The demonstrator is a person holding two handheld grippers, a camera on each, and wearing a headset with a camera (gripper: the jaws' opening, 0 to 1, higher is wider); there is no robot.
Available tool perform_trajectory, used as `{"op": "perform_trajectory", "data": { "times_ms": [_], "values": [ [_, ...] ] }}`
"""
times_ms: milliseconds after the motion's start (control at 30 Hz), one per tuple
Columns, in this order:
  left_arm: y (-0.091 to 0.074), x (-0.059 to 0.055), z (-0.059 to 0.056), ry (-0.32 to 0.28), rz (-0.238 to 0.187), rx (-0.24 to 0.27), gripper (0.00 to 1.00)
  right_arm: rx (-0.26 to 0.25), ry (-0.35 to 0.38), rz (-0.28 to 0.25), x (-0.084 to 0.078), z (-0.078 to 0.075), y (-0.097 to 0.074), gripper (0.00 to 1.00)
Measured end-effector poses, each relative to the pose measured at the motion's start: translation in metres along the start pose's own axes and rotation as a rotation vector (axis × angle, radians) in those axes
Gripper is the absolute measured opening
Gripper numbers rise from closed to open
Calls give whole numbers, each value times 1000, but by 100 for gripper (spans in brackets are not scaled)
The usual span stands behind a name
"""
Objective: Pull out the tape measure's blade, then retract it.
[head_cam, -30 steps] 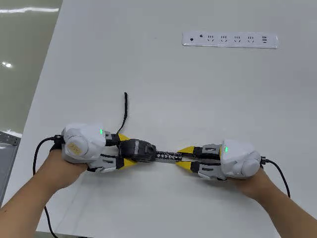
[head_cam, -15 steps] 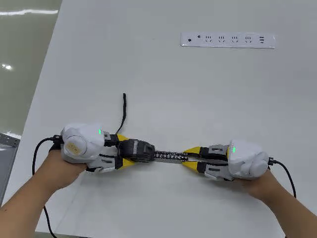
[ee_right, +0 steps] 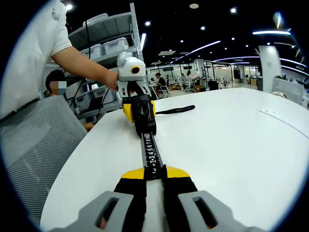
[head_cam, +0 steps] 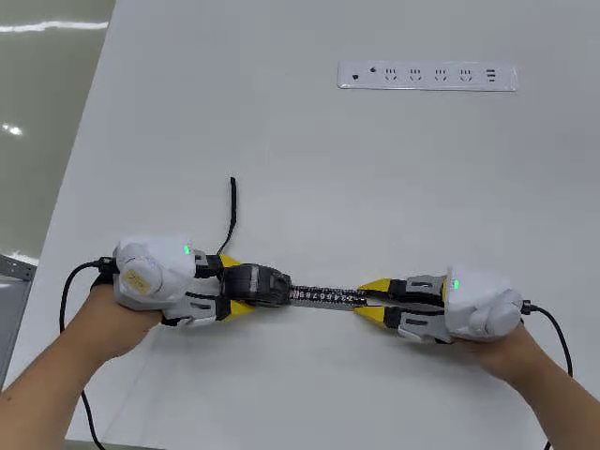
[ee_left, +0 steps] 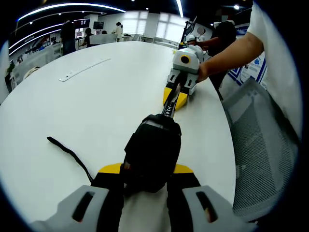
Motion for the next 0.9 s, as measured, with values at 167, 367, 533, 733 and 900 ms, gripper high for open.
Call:
{"op": "perform_trajectory", "data": {
  "times_ms": [167,367,533,733,900],
  "values": [
    [0,0,0,0,1,0,31,-6,5,-3,-2,-2,-6,11],
    [1,0,0,-2,-3,1,31,-12,5,-4,-3,-2,-11,11],
    [1,0,0,-2,-2,3,31,-14,6,-3,-3,-2,-15,11],
    [1,-1,0,-1,-1,7,31,-16,9,-3,-4,-3,-18,11],
    [1,0,0,-1,-1,6,31,-24,8,-2,-5,-3,-22,10]
  ]
}}
Point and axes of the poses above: the centre of the closed fingertips' face, and the gripper's own axes: y roughly forward along the fingers, z roughly to its left, x roughly out of its top, the point moved 2 cm from there along -y, roughly backward along the fingers, and after that the axes turned 9 degrees about y, right-handed, at the moved point
